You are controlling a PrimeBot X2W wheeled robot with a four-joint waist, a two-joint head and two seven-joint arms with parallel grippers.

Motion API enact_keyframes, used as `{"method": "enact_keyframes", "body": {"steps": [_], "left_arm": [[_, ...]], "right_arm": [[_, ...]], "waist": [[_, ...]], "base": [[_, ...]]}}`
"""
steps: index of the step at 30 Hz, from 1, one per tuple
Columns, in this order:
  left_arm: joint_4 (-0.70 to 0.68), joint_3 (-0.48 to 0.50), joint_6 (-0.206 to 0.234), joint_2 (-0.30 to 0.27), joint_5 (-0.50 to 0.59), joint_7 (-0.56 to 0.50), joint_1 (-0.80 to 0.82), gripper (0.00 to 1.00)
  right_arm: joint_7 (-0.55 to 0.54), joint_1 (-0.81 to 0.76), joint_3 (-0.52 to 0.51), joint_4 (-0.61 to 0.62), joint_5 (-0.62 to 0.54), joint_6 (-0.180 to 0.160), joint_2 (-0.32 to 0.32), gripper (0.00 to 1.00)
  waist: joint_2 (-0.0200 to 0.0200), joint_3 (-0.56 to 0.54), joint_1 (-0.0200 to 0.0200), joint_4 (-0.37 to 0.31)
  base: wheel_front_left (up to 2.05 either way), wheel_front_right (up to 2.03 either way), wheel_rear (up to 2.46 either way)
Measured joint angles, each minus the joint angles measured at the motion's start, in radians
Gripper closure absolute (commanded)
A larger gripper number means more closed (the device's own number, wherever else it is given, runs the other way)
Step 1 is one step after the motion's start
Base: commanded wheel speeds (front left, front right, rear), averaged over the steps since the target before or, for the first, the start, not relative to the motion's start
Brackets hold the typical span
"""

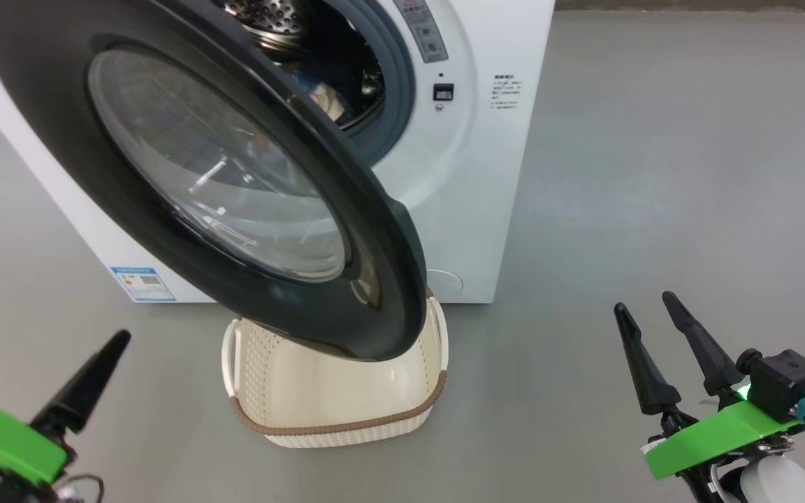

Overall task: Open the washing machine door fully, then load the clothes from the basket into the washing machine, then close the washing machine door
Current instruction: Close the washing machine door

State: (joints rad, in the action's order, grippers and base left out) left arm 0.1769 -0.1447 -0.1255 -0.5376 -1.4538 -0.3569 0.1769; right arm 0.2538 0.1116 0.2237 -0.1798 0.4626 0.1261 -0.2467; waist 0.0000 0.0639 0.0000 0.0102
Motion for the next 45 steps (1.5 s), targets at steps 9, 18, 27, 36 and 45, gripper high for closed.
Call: {"method": "enact_keyframes", "body": {"steps": [9, 18, 27, 36, 45], "left_arm": [[0.017, -0.077, 0.000, 0.024, 0.039, 0.248, -0.068, 0.00], [0.089, -0.232, 0.000, 0.032, 0.146, 0.565, -0.121, 0.00], [0.148, -0.134, 0.000, 0.107, 0.501, 0.608, -0.120, 0.00], [0.101, 0.064, -0.003, 0.259, 0.934, 0.610, -0.170, 0.00], [0.092, 0.146, -0.006, 0.347, 1.091, 0.610, -0.203, 0.00]], "right_arm": [[0.000, -0.002, 0.002, -0.003, 0.000, 0.000, -0.003, 0.00], [0.000, -0.004, 0.010, -0.009, 0.001, 0.000, -0.002, 0.00], [0.000, -0.004, 0.009, -0.009, 0.002, 0.000, -0.003, 0.00], [0.000, -0.003, 0.018, -0.011, 0.002, 0.000, -0.003, 0.00], [0.000, -0.003, 0.026, -0.014, 0.003, 0.000, -0.003, 0.00]], "waist": [[0.0000, -0.015, -0.0001, 0.032], [0.0000, -0.029, 0.0000, 0.063], [0.0000, -0.025, 0.0000, 0.097], [0.0000, -0.022, -0.0001, 0.106], [0.0000, -0.019, 0.0000, 0.106]], "base": [[0.00, 0.00, 0.00], [0.00, 0.00, 0.00], [0.00, 0.00, 0.00], [0.00, 0.00, 0.00], [0.00, 0.00, 0.00]]}}
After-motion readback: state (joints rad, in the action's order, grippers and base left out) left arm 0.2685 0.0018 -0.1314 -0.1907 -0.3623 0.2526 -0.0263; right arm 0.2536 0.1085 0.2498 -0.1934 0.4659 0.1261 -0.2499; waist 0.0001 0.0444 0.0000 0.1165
